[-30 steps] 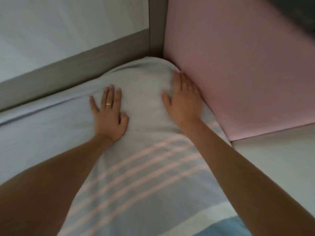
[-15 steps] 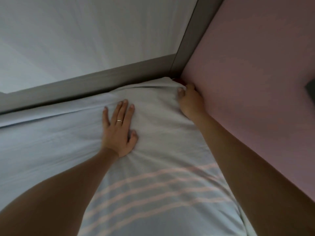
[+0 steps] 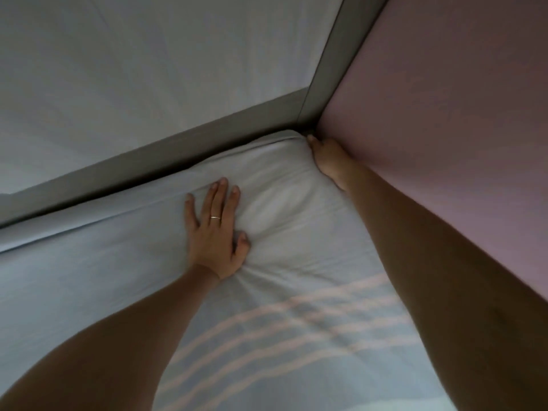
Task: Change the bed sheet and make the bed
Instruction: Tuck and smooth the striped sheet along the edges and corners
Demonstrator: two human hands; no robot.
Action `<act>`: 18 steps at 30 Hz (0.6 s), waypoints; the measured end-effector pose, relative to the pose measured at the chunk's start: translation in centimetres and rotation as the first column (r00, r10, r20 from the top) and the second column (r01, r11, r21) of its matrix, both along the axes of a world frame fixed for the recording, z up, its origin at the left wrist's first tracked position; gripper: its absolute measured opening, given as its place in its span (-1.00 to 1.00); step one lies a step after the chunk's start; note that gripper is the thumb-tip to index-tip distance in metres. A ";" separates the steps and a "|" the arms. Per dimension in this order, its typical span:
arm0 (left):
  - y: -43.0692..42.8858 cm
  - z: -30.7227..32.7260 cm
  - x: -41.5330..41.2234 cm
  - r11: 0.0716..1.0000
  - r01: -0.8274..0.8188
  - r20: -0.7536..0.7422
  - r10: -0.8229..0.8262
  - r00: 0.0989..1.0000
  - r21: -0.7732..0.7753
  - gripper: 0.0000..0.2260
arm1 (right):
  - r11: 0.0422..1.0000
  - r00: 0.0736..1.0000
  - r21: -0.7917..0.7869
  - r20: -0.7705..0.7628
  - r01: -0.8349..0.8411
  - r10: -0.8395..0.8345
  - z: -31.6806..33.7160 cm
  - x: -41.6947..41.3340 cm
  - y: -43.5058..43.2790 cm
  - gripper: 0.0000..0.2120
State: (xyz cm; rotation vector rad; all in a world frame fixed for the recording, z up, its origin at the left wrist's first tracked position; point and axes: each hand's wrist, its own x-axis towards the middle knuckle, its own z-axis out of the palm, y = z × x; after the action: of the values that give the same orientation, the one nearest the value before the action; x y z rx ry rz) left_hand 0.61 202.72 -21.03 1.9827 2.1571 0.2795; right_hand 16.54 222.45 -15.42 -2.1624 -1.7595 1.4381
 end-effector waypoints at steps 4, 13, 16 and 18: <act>-0.1 0.3 -0.2 0.999 0.003 0.019 -0.002 1.000 -0.045 -0.31 | 0.995 0.985 0.089 0.169 -0.040 0.025 0.7 -0.7 -1.1 -0.59; -0.1 1.5 -0.2 0.982 0.032 -0.010 -0.035 0.999 -0.184 -0.25 | 0.817 0.842 0.571 0.477 -0.080 -0.251 4.0 4.6 -22.2 -0.41; 0.1 1.7 -0.4 0.967 0.046 -0.033 -0.056 0.998 -0.250 -0.19 | 0.859 0.798 0.509 0.537 -0.047 -0.274 3.7 10.4 -25.5 -0.34; 0.2 1.9 -0.7 0.960 0.040 -0.047 -0.055 0.997 -0.276 -0.17 | 0.910 0.822 0.414 0.505 0.036 -0.262 3.9 11.5 -26.4 -0.22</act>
State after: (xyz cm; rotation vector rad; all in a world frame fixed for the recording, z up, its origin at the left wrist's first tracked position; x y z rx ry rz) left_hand -0.06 202.97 -19.17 1.8989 2.0465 -0.0794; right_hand 28.07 196.08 -11.54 -2.5539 -1.7434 0.3731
